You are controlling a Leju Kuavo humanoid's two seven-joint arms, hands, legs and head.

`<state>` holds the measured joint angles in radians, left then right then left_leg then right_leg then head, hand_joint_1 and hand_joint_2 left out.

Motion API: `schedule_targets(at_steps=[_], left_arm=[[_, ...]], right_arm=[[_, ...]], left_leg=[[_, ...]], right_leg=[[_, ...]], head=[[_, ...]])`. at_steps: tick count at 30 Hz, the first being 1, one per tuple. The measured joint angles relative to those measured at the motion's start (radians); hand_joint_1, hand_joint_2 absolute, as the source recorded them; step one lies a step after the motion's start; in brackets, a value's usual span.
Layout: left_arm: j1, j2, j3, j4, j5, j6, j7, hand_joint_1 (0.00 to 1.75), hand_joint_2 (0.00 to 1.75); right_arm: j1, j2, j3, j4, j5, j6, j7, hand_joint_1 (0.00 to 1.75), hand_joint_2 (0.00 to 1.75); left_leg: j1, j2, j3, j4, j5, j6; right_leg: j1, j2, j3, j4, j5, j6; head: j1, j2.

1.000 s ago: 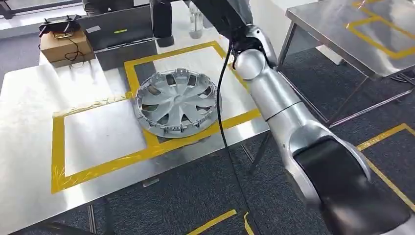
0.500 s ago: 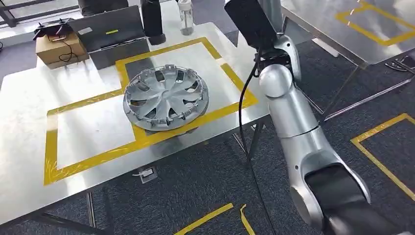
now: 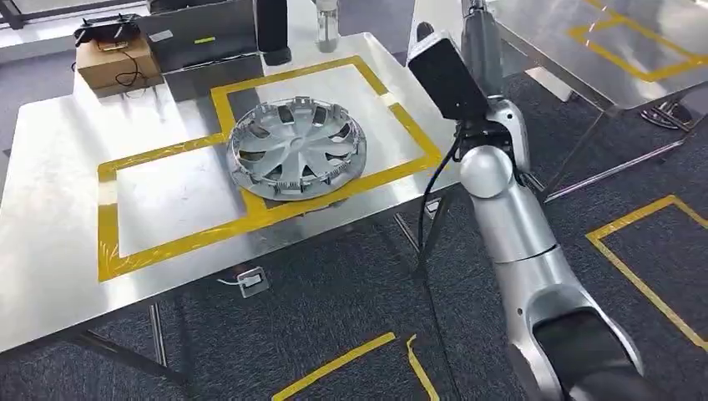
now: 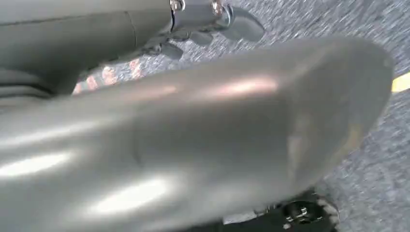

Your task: Take the parts from the cabinet and place them on the table.

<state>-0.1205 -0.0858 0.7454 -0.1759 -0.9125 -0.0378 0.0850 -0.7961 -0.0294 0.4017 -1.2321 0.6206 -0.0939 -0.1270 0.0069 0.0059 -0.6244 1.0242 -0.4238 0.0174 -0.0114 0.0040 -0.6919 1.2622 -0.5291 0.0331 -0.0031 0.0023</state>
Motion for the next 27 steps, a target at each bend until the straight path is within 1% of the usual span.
schedule_targets(at_steps=[1, 2, 3, 4, 5, 6, 7, 8, 9, 10, 11, 12, 13, 14, 15, 16, 17, 18, 19, 20, 22, 23, 24, 25, 26, 27], left_arm=[[0.000, 0.000, 0.000, 0.000, -0.002, 0.002, 0.002, 0.00, 0.00], [0.000, -0.002, 0.000, 0.000, -0.003, 0.006, 0.004, 0.00, 0.00], [0.001, -0.001, 0.000, 0.000, -0.008, 0.012, 0.005, 0.00, 0.00], [0.001, -0.002, 0.000, 0.000, -0.014, 0.015, 0.005, 0.00, 0.00], [0.001, -0.002, 0.000, 0.000, -0.016, 0.018, 0.005, 0.00, 0.00], [0.001, -0.003, 0.000, 0.000, -0.016, 0.022, 0.005, 0.00, 0.00], [0.005, -0.003, 0.000, 0.000, -0.016, 0.027, 0.004, 0.00, 0.00], [0.007, -0.003, 0.000, 0.000, -0.016, 0.032, 0.003, 0.00, 0.00], [0.008, -0.005, 0.000, 0.000, -0.016, 0.033, 0.002, 0.00, 0.00], [0.007, -0.006, 0.000, 0.000, -0.016, 0.034, 0.001, 0.00, 0.00], [0.007, -0.005, 0.000, 0.000, -0.016, 0.036, -0.001, 0.00, 0.00], [0.007, -0.005, 0.000, 0.000, -0.016, 0.036, -0.002, 0.00, 0.00], [0.007, -0.005, 0.000, 0.000, -0.016, 0.036, -0.001, 0.00, 0.00], [0.007, -0.005, 0.000, 0.000, -0.016, 0.036, -0.001, 0.00, 0.00], [0.006, -0.005, 0.000, 0.000, -0.016, 0.037, -0.002, 0.00, 0.00], [0.005, -0.005, 0.000, 0.000, -0.016, 0.040, -0.003, 0.00, 0.00], [0.004, -0.005, 0.000, 0.000, -0.016, 0.042, -0.006, 0.00, 0.00], [-0.001, -0.005, 0.000, 0.000, -0.016, 0.045, -0.008, 0.00, 0.00], [-0.002, -0.006, 0.000, 0.000, -0.015, 0.045, -0.011, 0.00, 0.00], [-0.002, -0.006, 0.000, 0.000, -0.015, 0.045, -0.013, 0.00, 0.00], [-0.004, -0.006, 0.000, 0.000, -0.017, 0.045, -0.013, 0.00, 0.00], [-0.005, -0.008, 0.000, 0.000, -0.018, 0.045, -0.013, 0.00, 0.00], [-0.007, -0.008, 0.000, 0.000, -0.020, 0.044, -0.011, 0.00, 0.00], [-0.007, -0.007, 0.000, -0.001, -0.024, 0.044, -0.009, 0.00, 0.00], [-0.007, -0.007, 0.000, -0.001, -0.027, 0.044, -0.007, 0.00, 0.00], [-0.006, -0.007, 0.000, -0.001, -0.031, 0.044, -0.007, 0.00, 0.00]], right_arm=[[0.003, -0.002, 0.000, -0.005, 0.009, 0.003, 0.001, 0.00, 0.00], [0.000, -0.003, 0.000, -0.010, 0.019, 0.008, 0.004, 0.00, 0.00], [-0.005, -0.005, 0.001, -0.013, 0.022, 0.011, 0.008, 0.00, 0.00], [-0.009, -0.006, 0.002, -0.015, 0.024, 0.015, 0.009, 0.00, 0.00], [-0.017, -0.010, 0.002, -0.015, 0.024, 0.020, 0.013, 0.00, 0.00], [-0.023, -0.015, 0.002, -0.015, 0.024, 0.022, 0.014, 0.00, 0.00], [-0.029, -0.016, 0.002, -0.014, 0.024, 0.027, 0.014, 0.00, 0.00], [-0.041, -0.015, 0.002, -0.013, 0.024, 0.033, 0.014, 0.00, 0.00], [-0.052, -0.015, 0.003, -0.012, 0.023, 0.040, 0.013, 0.00, 0.00], [-0.063, -0.015, 0.003, -0.010, 0.022, 0.040, 0.013, 0.00, 0.00], [-0.070, -0.015, 0.004, -0.009, 0.021, 0.042, 0.013, 0.00, 0.00], [-0.073, -0.015, 0.005, -0.007, 0.021, 0.046, 0.013, 0.00, 0.00], [-0.074, -0.015, 0.006, -0.003, 0.021, 0.048, 0.012, 0.00, 0.00], [-0.074, -0.015, 0.008, 0.000, 0.021, 0.050, 0.011, 0.00, 0.00], [-0.074, -0.015, 0.009, 0.002, 0.021, 0.050, 0.010, 0.00, 0.00], [-0.075, -0.015, 0.009, 0.003, 0.023, 0.047, 0.008, 0.00, 0.00], [-0.077, -0.015, 0.010, 0.005, 0.025, 0.042, 0.005, 0.00, 0.00], [-0.079, -0.015, 0.010, 0.006, 0.031, 0.035, 0.002, 0.00, 0.00], [-0.081, -0.015, 0.011, 0.007, 0.034, 0.031, 0.000, 0.00, 0.00], [-0.084, -0.013, 0.015, 0.010, 0.039, 0.029, 0.000, 0.00, 0.00], [-0.088, -0.008, 0.023, 0.013, 0.049, 0.027, 0.016, 0.00, 0.00], [-0.088, -0.009, 0.023, 0.019, 0.059, 0.032, 0.029, 0.00, 0.00], [-0.092, -0.008, 0.026, 0.025, 0.067, 0.041, 0.039, 0.00, 0.00], [-0.098, -0.008, 0.030, 0.041, 0.077, 0.053, 0.053, 0.00, 0.00], [-0.105, -0.008, 0.032, 0.066, 0.084, 0.057, 0.056, 0.00, 0.00], [-0.110, -0.009, 0.034, 0.097, 0.089, 0.053, 0.053, 0.00, 0.00]], left_leg=[[0.000, 0.001, -0.011, 0.005, 0.006, -0.003], [0.000, 0.002, -0.020, 0.012, 0.010, -0.009], [-0.005, 0.002, -0.030, 0.015, 0.015, -0.015], [-0.004, 0.003, -0.027, 0.013, 0.020, -0.021], [-0.004, 0.002, -0.028, 0.016, 0.026, -0.026], [-0.002, 0.002, -0.029, 0.010, 0.036, -0.032], [-0.007, 0.000, -0.034, 0.006, 0.044, -0.041], [-0.001, -0.003, -0.044, 0.016, 0.029, -0.045], [-0.002, -0.004, -0.062, 0.048, -0.019, -0.048], [0.000, -0.004, -0.082, 0.113, -0.079, -0.053], [0.002, -0.004, -0.103, 0.189, -0.128, -0.057], [0.002, -0.004, -0.119, 0.261, -0.163, -0.060], [0.003, -0.004, -0.123, 0.313, -0.171, -0.061], [0.003, -0.004, -0.105, 0.312, -0.151, -0.062], [0.004, -0.004, -0.070, 0.274, -0.119, -0.062], [0.006, -0.004, -0.014, 0.200, -0.086, -0.061], [0.006, -0.004, 0.051, 0.112, -0.072, -0.058], [0.005, -0.005, 0.100, 0.027, -0.116, -0.054], [-0.002, -0.009, 0.107, 0.020, -0.108, -0.044], [-0.001, -0.010, 0.096, 0.009, -0.108, -0.038], [-0.005, -0.010, 0.090, 0.014, -0.097, -0.022], [0.003, -0.005, 0.081, 0.007, -0.082, -0.011], [0.002, -0.003, 0.076, 0.007, -0.072, -0.005], [0.003, -0.002, 0.061, 0.008, -0.060, 0.001], [0.003, -0.002, 0.047, 0.008, -0.048, 0.003], [0.002, -0.001, 0.032, 0.008, -0.036, 0.004]], right_leg=[[0.000, 0.000, 0.061, -0.087, 0.029, -0.003], [0.000, -0.001, 0.130, -0.186, 0.032, -0.006], [0.005, 0.000, 0.150, -0.227, 0.007, -0.015], [0.011, 0.003, 0.139, -0.214, 0.027, -0.025], [0.010, 0.003, 0.140, -0.225, 0.020, -0.031], [0.012, 0.002, 0.136, -0.221, 0.026, -0.038], [0.007, 0.001, 0.130, -0.230, 0.038, -0.048], [0.003, -0.004, 0.122, -0.236, 0.052, -0.054], [0.002, -0.003, 0.110, -0.238, 0.063, -0.063], [0.002, -0.003, 0.097, -0.238, 0.073, -0.067], [0.002, -0.003, 0.085, -0.237, 0.083, -0.068], [0.003, -0.003, 0.073, -0.237, 0.092, -0.067], [0.003, -0.003, 0.060, -0.236, 0.103, -0.066], [0.002, -0.004, 0.047, -0.236, 0.113, -0.064], [0.002, -0.004, 0.035, -0.235, 0.122, -0.061], [0.001, -0.004, 0.024, -0.233, 0.132, -0.057], [0.001, -0.004, 0.015, -0.231, 0.139, -0.054], [0.004, -0.004, 0.007, -0.229, 0.147, -0.046], [0.004, -0.005, 0.006, -0.230, 0.156, -0.039], [0.004, -0.006, 0.007, -0.229, 0.162, -0.032], [0.003, -0.005, 0.006, -0.241, 0.180, -0.017], [0.001, -0.004, 0.000, -0.236, 0.176, -0.012], [0.000, -0.003, -0.016, -0.212, 0.134, -0.010], [0.000, -0.004, -0.041, -0.153, 0.070, -0.006], [-0.001, -0.004, -0.065, -0.077, 0.016, -0.001], [-0.001, -0.004, -0.088, 0.006, -0.025, 0.002]], head=[[0.000, 0.000], [0.000, 0.000], [0.000, 0.000], [-0.002, 0.000], [0.005, 0.000], [0.003, 0.000], [0.005, 0.000], [0.005, 0.000], [0.000, 0.000], [-0.002, 0.000], [-0.001, 0.000], [-0.001, 0.000], [-0.001, 0.000], [-0.001, 0.000], [-0.001, 0.000], [-0.001, 0.000], [-0.001, 0.000], [-0.002, 0.000], [0.002, 0.000], [0.000, 0.000], [-0.003, 0.000], [-0.003, 0.000], [-0.002, 0.000], [-0.001, 0.000], [0.000, 0.000], [-0.001, 0.000]])
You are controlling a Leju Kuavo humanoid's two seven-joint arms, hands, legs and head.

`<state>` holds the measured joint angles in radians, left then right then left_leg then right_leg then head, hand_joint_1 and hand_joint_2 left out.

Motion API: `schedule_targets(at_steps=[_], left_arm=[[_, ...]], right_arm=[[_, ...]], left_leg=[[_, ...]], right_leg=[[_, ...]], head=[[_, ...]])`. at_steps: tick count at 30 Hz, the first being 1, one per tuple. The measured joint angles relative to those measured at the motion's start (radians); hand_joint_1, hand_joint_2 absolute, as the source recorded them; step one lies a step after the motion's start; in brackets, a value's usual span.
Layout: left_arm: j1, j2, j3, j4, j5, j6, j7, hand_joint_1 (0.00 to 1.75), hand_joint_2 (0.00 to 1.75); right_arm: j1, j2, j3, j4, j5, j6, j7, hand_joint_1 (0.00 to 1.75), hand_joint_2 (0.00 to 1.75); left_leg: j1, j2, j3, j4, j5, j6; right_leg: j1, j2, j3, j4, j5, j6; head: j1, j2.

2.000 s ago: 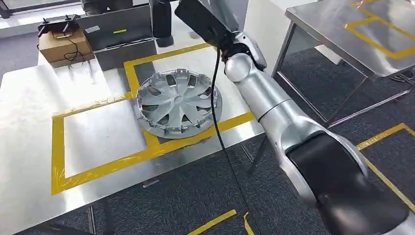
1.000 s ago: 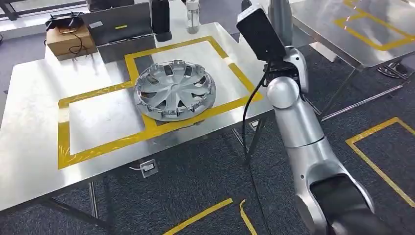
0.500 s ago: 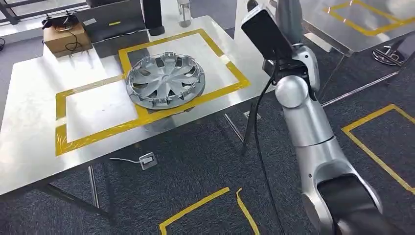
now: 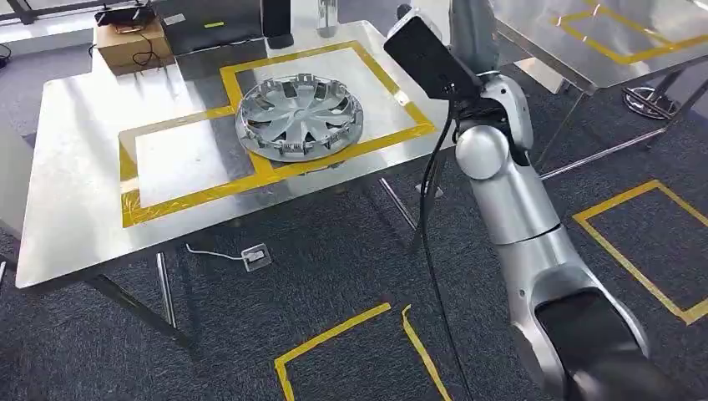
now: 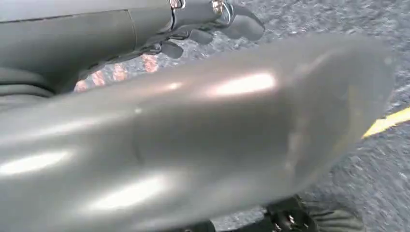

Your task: Take the parts from the cabinet and place them on the table.

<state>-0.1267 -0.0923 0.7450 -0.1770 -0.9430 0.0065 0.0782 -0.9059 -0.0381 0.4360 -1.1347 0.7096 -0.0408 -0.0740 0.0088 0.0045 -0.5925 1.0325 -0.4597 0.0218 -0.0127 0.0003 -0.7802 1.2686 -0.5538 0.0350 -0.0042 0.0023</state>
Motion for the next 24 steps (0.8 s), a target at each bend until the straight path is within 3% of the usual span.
schedule_targets(at_steps=[1, 2, 3, 5, 6, 7, 8, 9, 11, 12, 13, 15, 16, 17, 18, 20, 21, 22, 24], left_arm=[[0.001, 0.000, 0.000, 0.000, -0.004, 0.000, 0.001, 0.00, 0.00], [0.001, 0.000, 0.000, 0.000, -0.005, 0.000, 0.002, 0.00, 0.00], [0.001, 0.000, 0.000, 0.000, -0.007, -0.002, 0.003, 0.00, 0.00], [0.001, -0.001, 0.000, 0.000, -0.012, -0.003, 0.003, 0.00, 0.00], [0.000, -0.001, 0.000, 0.000, -0.014, -0.003, 0.003, 0.00, 0.00], [-0.001, -0.002, 0.000, -0.001, -0.014, -0.004, 0.004, 0.00, 0.00], [-0.002, -0.002, 0.000, -0.001, -0.014, -0.004, 0.005, 0.00, 0.00], [-0.005, -0.002, 0.000, -0.001, -0.014, -0.005, 0.005, 0.00, 0.00], [-0.005, -0.002, 0.001, -0.001, -0.014, -0.011, 0.006, 0.00, 0.00], [-0.004, 0.000, 0.003, 0.000, -0.014, -0.013, 0.006, 0.00, 0.00], [-0.001, -0.002, 0.003, 0.001, -0.014, -0.019, 0.006, 0.00, 0.00], [0.004, 0.002, 0.008, 0.001, -0.009, -0.019, 0.005, 0.00, 0.00], [0.008, 0.007, 0.012, 0.001, -0.002, -0.019, 0.002, 0.00, 0.00], [0.014, 0.010, 0.019, 0.001, 0.004, -0.019, -0.002, 0.00, 0.00], [0.020, 0.013, 0.026, 0.001, 0.010, -0.019, -0.005, 0.00, 0.00], [0.035, 0.019, 0.035, 0.001, 0.020, -0.019, -0.011, 0.00, 0.00], [0.039, 0.021, 0.043, 0.001, 0.024, -0.017, -0.011, 0.00, 0.00], [0.039, 0.021, 0.050, 0.001, 0.031, -0.015, -0.011, 0.00, 0.00], [0.046, 0.021, 0.064, 0.001, 0.050, -0.008, -0.009, 0.00, 0.00]], right_arm=[[-0.004, 0.000, 0.001, 0.043, 0.008, -0.003, -0.004, 0.00, 0.00], [-0.006, 0.000, 0.002, 0.081, 0.016, -0.003, -0.003, 0.00, 0.00], [-0.008, 0.000, 0.003, 0.122, 0.027, -0.005, -0.002, 0.00, 0.00], [-0.013, 0.000, 0.004, 0.184, 0.039, -0.012, 0.000, 0.00, 0.00], [-0.022, 0.000, 0.005, 0.228, 0.046, -0.015, 0.000, 0.00, 0.00], [-0.033, 0.000, 0.005, 0.268, 0.051, -0.014, 0.006, 0.00, 0.00], [-0.040, -0.002, 0.005, 0.312, 0.055, -0.009, 0.016, 0.00, 0.00], [-0.048, -0.012, 0.005, 0.386, 0.055, 0.009, 0.035, 0.00, 0.00], [-0.024, -0.037, 0.002, 0.508, 0.041, 0.053, 0.082, 0.00, 0.00], [0.003, -0.050, -0.007, 0.575, 0.014, 0.081, 0.124, 0.00, 0.00], [0.037, -0.063, -0.019, 0.624, -0.010, 0.094, 0.164, 0.00, 0.00], [0.116, -0.088, -0.049, 0.694, -0.049, 0.109, 0.228, 0.00, 0.00], [0.164, -0.100, -0.064, 0.725, -0.067, 0.116, 0.257, 0.00, 0.00], [0.221, -0.110, -0.079, 0.754, -0.084, 0.116, 0.272, 0.00, 0.00], [0.277, -0.119, -0.092, 0.780, -0.103, 0.125, 0.289, 0.00, 0.00], [0.388, -0.130, -0.123, 0.814, -0.135, 0.129, 0.310, 0.00, 0.00], [0.434, -0.133, -0.143, 0.831, -0.152, 0.135, 0.333, 0.00, 0.00], [0.478, -0.136, -0.160, 0.844, -0.165, 0.146, 0.355, 0.00, 0.00], [0.563, -0.138, -0.196, 0.870, -0.201, 0.161, 0.398, 0.00, 0.00]], left_leg=[[-0.001, 0.000, -0.015, 0.001, 0.011, 0.000], [-0.001, 0.000, -0.030, 0.001, 0.023, -0.001], [-0.001, 0.000, -0.041, 0.002, 0.032, -0.002], [-0.002, -0.001, -0.062, 0.006, 0.048, -0.006], [-0.002, -0.002, -0.071, 0.008, 0.056, -0.009], [-0.005, -0.001, -0.079, 0.008, 0.065, -0.016], [-0.002, -0.001, -0.076, 0.004, 0.073, -0.023], [0.000, -0.001, -0.075, 0.004, 0.079, -0.029], [0.000, -0.007, -0.073, -0.010, 0.094, -0.043], [0.005, -0.008, -0.080, 0.005, 0.075, -0.044], [0.004, -0.007, -0.093, 0.040, 0.024, -0.049], [0.008, -0.006, -0.137, 0.181, -0.080, -0.058], [0.009, -0.006, -0.153, 0.252, -0.111, -0.062], [0.010, -0.006, -0.152, 0.290, -0.112, -0.065], [0.011, -0.006, -0.129, 0.285, -0.091, -0.066], [0.012, -0.006, -0.031, 0.171, -0.038, -0.069], [0.014, -0.008, 0.034, 0.086, -0.039, -0.070], [0.012, -0.018, 0.083, 0.015, -0.078, -0.068], [0.007, -0.026, 0.060, 0.017, -0.076, -0.040]], right_leg=[[0.001, 0.000, -0.010, 0.059, -0.013, 0.001], [0.001, 0.000, 0.002, 0.074, 0.003, 0.000], [0.002, 0.000, 0.035, 0.047, 0.032, -0.002], [0.005, 0.000, 0.152, -0.100, 0.085, -0.015], [0.009, 0.000, 0.208, -0.188, 0.065, -0.024], [0.016, -0.001, 0.230, -0.238, 0.034, -0.030], [0.018, -0.001, 0.222, -0.228, 0.057, -0.032], [0.017, -0.001, 0.221, -0.238, 0.052, -0.039], [0.020, -0.006, 0.224, -0.252, 0.071, -0.052], [0.015, -0.016, 0.229, -0.263, 0.086, -0.056], [0.013, -0.018, 0.222, -0.266, 0.098, -0.064], [0.011, -0.020, 0.196, -0.265, 0.117, -0.065], [0.011, -0.021, 0.184, -0.264, 0.126, -0.063], [0.011, -0.022, 0.175, -0.264, 0.132, -0.061], [0.010, -0.026, 0.168, -0.262, 0.137, -0.057], [0.004, -0.027, 0.149, -0.253, 0.146, -0.048], [0.003, -0.025, 0.137, -0.246, 0.150, -0.042], [0.006, -0.023, 0.125, -0.237, 0.154, -0.035], [0.008, -0.024, 0.124, -0.235, 0.162, -0.021]], head=[[0.001, 0.000], [0.000, 0.000], [0.001, 0.000], [0.001, 0.000], [0.001, 0.000], [0.000, 0.000], [-0.002, 0.000], [0.003, 0.000], [0.003, 0.000], [0.003, 0.000], [0.000, 0.000], [-0.001, 0.000], [-0.001, 0.000], [-0.001, 0.000], [0.000, 0.000], [0.000, 0.000], [-0.001, 0.000], [-0.002, 0.000], [0.001, 0.000]])
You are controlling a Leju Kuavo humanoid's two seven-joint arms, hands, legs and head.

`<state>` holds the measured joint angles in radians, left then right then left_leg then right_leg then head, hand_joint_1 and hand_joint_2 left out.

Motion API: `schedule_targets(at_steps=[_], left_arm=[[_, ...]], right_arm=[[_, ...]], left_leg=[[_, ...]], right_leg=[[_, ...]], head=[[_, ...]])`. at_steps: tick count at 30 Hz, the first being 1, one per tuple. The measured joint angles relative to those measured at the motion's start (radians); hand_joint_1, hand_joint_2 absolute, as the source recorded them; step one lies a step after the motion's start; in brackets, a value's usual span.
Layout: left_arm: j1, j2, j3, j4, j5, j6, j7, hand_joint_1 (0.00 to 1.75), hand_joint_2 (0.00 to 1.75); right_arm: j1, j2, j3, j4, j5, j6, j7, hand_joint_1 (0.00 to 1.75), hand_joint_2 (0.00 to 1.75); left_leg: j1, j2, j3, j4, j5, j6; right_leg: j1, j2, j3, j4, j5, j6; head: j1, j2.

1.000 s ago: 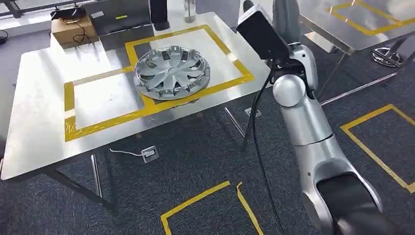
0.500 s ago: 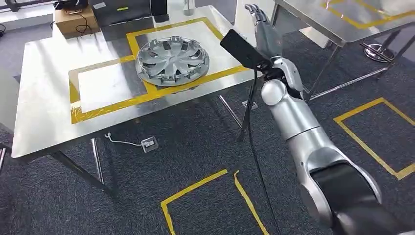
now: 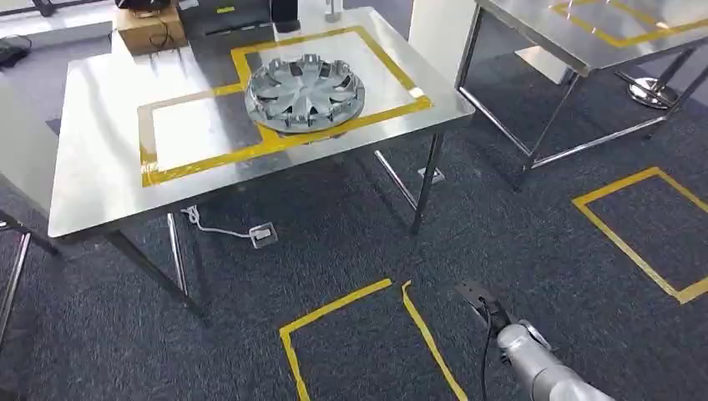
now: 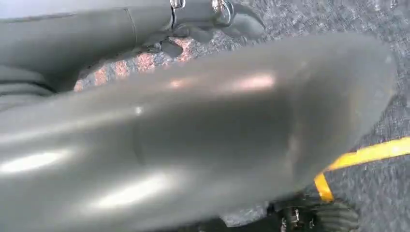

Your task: Take the parts from the cabinet and place them on the table.

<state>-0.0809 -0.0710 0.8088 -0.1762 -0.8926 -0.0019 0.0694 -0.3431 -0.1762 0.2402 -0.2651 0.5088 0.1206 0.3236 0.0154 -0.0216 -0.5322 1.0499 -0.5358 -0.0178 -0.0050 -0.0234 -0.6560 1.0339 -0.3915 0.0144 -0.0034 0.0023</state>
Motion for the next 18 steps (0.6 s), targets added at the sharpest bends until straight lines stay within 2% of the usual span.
schedule_targets(at_steps=[2, 3, 4, 6, 7, 8, 9, 10, 11, 12, 13, 14, 15, 16, 17, 18], left_arm=[[0.011, -0.002, 0.021, 0.000, 0.022, 0.008, 0.001, 0.00, 0.00], [0.014, -0.003, 0.030, 0.001, 0.026, 0.009, 0.001, 0.00, 0.00], [0.017, -0.003, 0.039, 0.001, 0.030, 0.011, 0.003, 0.00, 0.00], [0.022, -0.003, 0.051, 0.001, 0.038, 0.011, 0.003, 0.00, 0.00], [0.025, -0.003, 0.056, 0.001, 0.039, 0.008, 0.003, 0.00, 0.00], [0.026, -0.003, 0.060, 0.001, 0.039, 0.002, 0.003, 0.00, 0.00], [0.026, -0.003, 0.061, 0.001, 0.038, -0.008, 0.005, 0.00, 0.00], [0.026, -0.002, 0.062, 0.001, 0.038, -0.016, 0.005, 0.00, 0.00], [0.026, -0.002, 0.063, 0.001, 0.038, -0.024, 0.002, 0.00, 1.75], [0.025, -0.002, 0.064, 0.001, 0.038, -0.027, -0.001, 0.00, 1.75], [0.022, -0.005, 0.066, 0.001, 0.037, -0.030, -0.005, 0.00, 1.75], [0.022, -0.005, 0.067, 0.001, 0.033, -0.033, -0.013, 0.00, 1.75], [0.021, -0.004, 0.067, 0.001, 0.028, -0.033, -0.018, 0.00, 1.75], [0.017, -0.003, 0.067, 0.001, 0.024, -0.033, -0.023, 0.00, 1.75], [0.014, -0.003, 0.067, 0.001, 0.021, -0.034, -0.031, 0.00, 1.75], [0.013, 0.000, 0.068, 0.000, 0.020, -0.034, -0.040, 0.00, 1.75]], right_arm=[[0.097, 0.002, -0.044, 0.025, -0.093, 0.015, 0.060, 0.00, 0.00], [0.151, 0.005, -0.067, 0.036, -0.145, 0.016, 0.085, 0.00, 0.00], [0.200, 0.010, -0.097, 0.046, -0.203, 0.017, 0.111, 0.00, 0.00], [0.264, 0.025, -0.166, 0.059, -0.288, 0.017, 0.143, 0.00, 0.00], [0.282, 0.031, -0.197, 0.064, -0.314, 0.017, 0.151, 0.00, 0.00], [0.296, 0.039, -0.224, 0.067, -0.336, 0.016, 0.157, 0.00, 0.00], [0.312, 0.047, -0.251, 0.070, -0.357, 0.014, 0.158, 0.00, 0.00], [0.321, 0.053, -0.272, 0.072, -0.371, 0.014, 0.158, 0.00, 0.00], [0.329, 0.059, -0.294, 0.073, -0.390, 0.013, 0.149, 0.00, 0.00], [0.332, 0.063, -0.313, 0.074, -0.404, 0.012, 0.140, 0.00, 0.00], [0.331, 0.065, -0.333, 0.074, -0.413, 0.011, 0.128, 0.00, 1.75], [0.332, 0.069, -0.350, 0.074, -0.418, 0.014, 0.108, 0.00, 1.75], [0.333, 0.075, -0.369, 0.075, -0.421, 0.017, 0.076, 0.00, 1.75], [0.334, 0.079, -0.385, 0.077, -0.418, 0.025, 0.054, 0.00, 1.75], [0.335, 0.080, -0.390, 0.077, -0.406, 0.034, 0.037, 0.00, 1.75], [0.337, 0.090, -0.390, 0.077, -0.392, 0.041, 0.024, 0.00, 1.75]], left_leg=[[-0.002, 0.000, -0.005, -0.005, 0.010, 0.020], [0.002, 0.003, -0.011, -0.009, 0.023, 0.031], [0.002, 0.002, -0.023, -0.010, 0.032, 0.038], [-0.002, 0.004, -0.046, -0.010, 0.047, 0.042], [-0.005, 0.007, -0.060, -0.009, 0.058, 0.043], [-0.008, 0.012, -0.073, -0.009, 0.067, 0.043], [-0.010, 0.018, -0.087, -0.008, 0.076, 0.042], [-0.011, 0.021, -0.096, -0.007, 0.083, 0.040], [-0.013, 0.023, -0.104, -0.007, 0.090, 0.038], [-0.013, 0.026, -0.108, -0.007, 0.097, 0.035], [-0.013, 0.031, -0.108, -0.005, 0.102, 0.032], [-0.015, 0.032, -0.107, -0.005, 0.106, 0.025], [-0.014, 0.036, -0.103, -0.006, 0.109, 0.018], [-0.011, 0.037, -0.102, -0.012, 0.116, 0.011], [-0.012, 0.038, -0.102, -0.017, 0.120, 0.007], [-0.014, 0.037, -0.109, -0.020, 0.088, 0.022]], right_leg=[[-0.005, 0.000, 0.005, -0.012, 0.012, 0.017], [-0.008, 0.007, 0.000, 0.002, -0.006, 0.024], [-0.010, 0.013, -0.017, 0.037, -0.065, 0.027], [-0.009, 0.019, -0.065, 0.178, -0.190, 0.030], [-0.009, 0.021, -0.084, 0.250, -0.223, 0.030], [-0.009, 0.021, -0.089, 0.298, -0.226, 0.029], [-0.009, 0.021, -0.070, 0.304, -0.199, 0.026], [-0.009, 0.021, -0.032, 0.267, -0.166, 0.022], [-0.008, 0.021, 0.030, 0.192, -0.138, 0.014], [-0.004, 0.021, 0.102, 0.100, -0.132, 0.005], [0.002, 0.019, 0.168, 0.008, -0.167, -0.008], [0.006, 0.015, 0.182, -0.012, -0.170, -0.007], [0.010, 0.016, 0.172, -0.023, -0.171, -0.013], [0.013, 0.015, 0.170, -0.021, -0.168, -0.020], [0.009, 0.016, 0.170, -0.027, -0.162, -0.023], [0.008, 0.013, 0.168, -0.032, -0.161, -0.004]], head=[[-0.003, 0.000], [0.001, 0.000], [0.003, 0.000], [0.008, 0.000], [0.008, 0.000], [0.008, 0.000], [0.009, 0.000], [0.008, 0.000], [0.009, 0.000], [0.009, 0.000], [0.008, 0.000], [0.007, 0.000], [0.013, 0.000], [0.013, 0.000], [0.014, 0.000], [0.014, 0.000]])
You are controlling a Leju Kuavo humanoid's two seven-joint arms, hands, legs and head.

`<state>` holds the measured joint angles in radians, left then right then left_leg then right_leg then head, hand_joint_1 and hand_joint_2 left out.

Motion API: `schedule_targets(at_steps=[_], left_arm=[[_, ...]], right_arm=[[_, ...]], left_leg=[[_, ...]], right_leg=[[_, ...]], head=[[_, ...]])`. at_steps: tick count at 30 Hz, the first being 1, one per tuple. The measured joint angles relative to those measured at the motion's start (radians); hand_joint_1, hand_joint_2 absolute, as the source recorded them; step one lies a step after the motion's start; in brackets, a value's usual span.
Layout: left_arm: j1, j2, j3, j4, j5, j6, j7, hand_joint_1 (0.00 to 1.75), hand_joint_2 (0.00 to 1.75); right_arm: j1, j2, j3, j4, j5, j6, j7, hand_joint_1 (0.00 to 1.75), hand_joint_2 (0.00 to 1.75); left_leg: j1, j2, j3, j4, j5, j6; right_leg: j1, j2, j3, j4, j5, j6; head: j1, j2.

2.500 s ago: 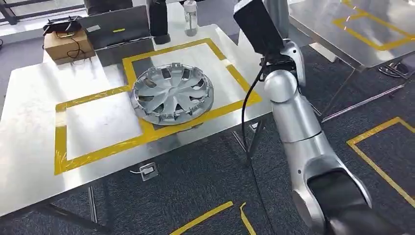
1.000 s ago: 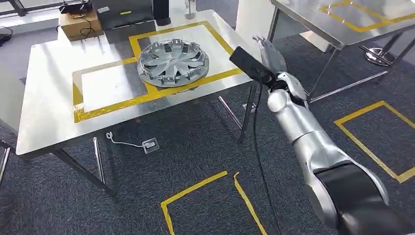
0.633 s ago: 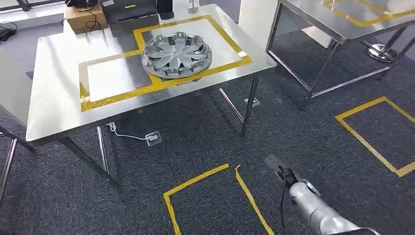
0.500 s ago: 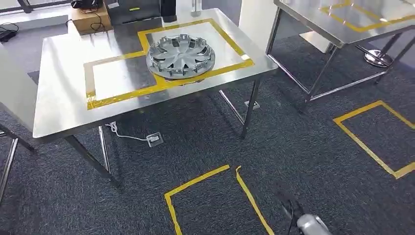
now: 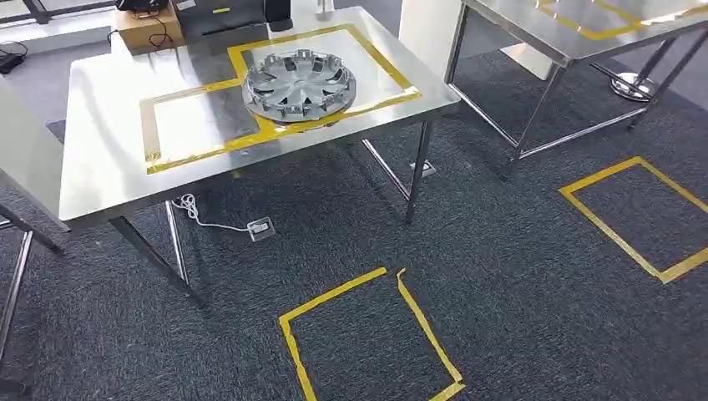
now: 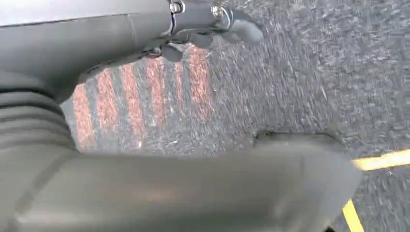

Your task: Take the parts from the cabinet and place them on the table.

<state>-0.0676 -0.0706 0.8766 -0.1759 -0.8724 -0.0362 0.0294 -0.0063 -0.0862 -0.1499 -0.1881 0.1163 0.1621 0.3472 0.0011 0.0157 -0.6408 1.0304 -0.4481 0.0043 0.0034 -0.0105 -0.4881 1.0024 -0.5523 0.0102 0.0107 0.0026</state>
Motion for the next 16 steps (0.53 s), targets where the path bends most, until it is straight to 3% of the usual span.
schedule_targets(at_steps=[2, 3, 4, 5, 6, 7, 8, 16], left_arm=[[0.004, 0.000, -0.010, -0.002, 0.014, -0.002, -0.008, 0.00, 1.75], [0.009, 0.003, -0.024, -0.007, 0.035, -0.002, -0.010, 0.00, 1.75], [0.016, 0.006, -0.040, -0.012, 0.057, -0.002, -0.011, 0.00, 1.75], [0.022, 0.011, -0.055, -0.017, 0.081, -0.002, -0.012, 0.00, 1.75], [0.028, 0.014, -0.072, -0.021, 0.105, -0.002, -0.013, 0.00, 1.75], [0.033, 0.016, -0.093, -0.027, 0.132, -0.001, -0.013, 0.00, 1.75], [0.037, 0.018, -0.112, -0.031, 0.150, 0.000, -0.014, 0.00, 0.00], [0.084, 0.029, -0.300, -0.077, 0.354, 0.010, -0.018, 0.00, 0.00]], right_arm=[[0.006, 0.006, 0.000, 0.000, 0.012, -0.003, -0.018, 0.00, 1.75], [0.009, 0.012, 0.000, 0.000, 0.014, -0.007, -0.029, 0.00, 1.75], [0.014, 0.018, 0.000, 0.000, 0.013, -0.010, -0.037, 0.00, 1.75], [0.019, 0.021, 0.001, -0.002, 0.012, -0.013, -0.046, 0.00, 1.75], [0.024, 0.026, 0.003, -0.002, 0.010, -0.019, -0.056, 0.00, 1.75], [0.027, 0.029, 0.005, -0.003, 0.007, -0.024, -0.065, 0.00, 0.00], [0.031, 0.029, 0.005, -0.006, 0.003, -0.028, -0.073, 0.00, 0.00], [0.060, 0.043, 0.028, -0.048, -0.029, -0.064, -0.151, 0.00, 0.00]], left_leg=[[-0.002, -0.001, 0.000, 0.000, -0.034, -0.006], [-0.002, -0.001, 0.000, -0.002, -0.032, -0.003], [-0.002, -0.002, 0.000, -0.006, -0.017, 0.003], [-0.001, -0.004, 0.001, -0.015, 0.021, 0.006], [0.000, -0.004, 0.002, -0.025, 0.078, -0.001], [0.002, -0.007, 0.008, -0.027, 0.057, -0.020], [0.002, -0.006, 0.006, -0.028, 0.075, -0.021], [0.002, -0.008, 0.003, -0.028, 0.067, -0.024]], right_leg=[[0.000, 0.000, -0.005, -0.002, 0.007, -0.015], [0.000, 0.000, -0.007, -0.002, 0.017, -0.019], [0.001, 0.000, -0.009, -0.001, 0.021, -0.025], [0.003, 0.000, -0.010, 0.000, 0.022, -0.026], [0.004, -0.001, -0.011, 0.004, 0.021, -0.028], [0.004, -0.001, -0.014, 0.004, 0.022, -0.029], [0.005, -0.002, -0.015, 0.005, 0.022, -0.031], [0.005, -0.003, -0.018, 0.005, 0.019, -0.033]], head=[[-0.001, 0.000], [-0.003, 0.000], [-0.001, 0.000], [-0.002, 0.000], [-0.002, 0.000], [-0.001, 0.000], [-0.002, 0.000], [-0.001, 0.000]])
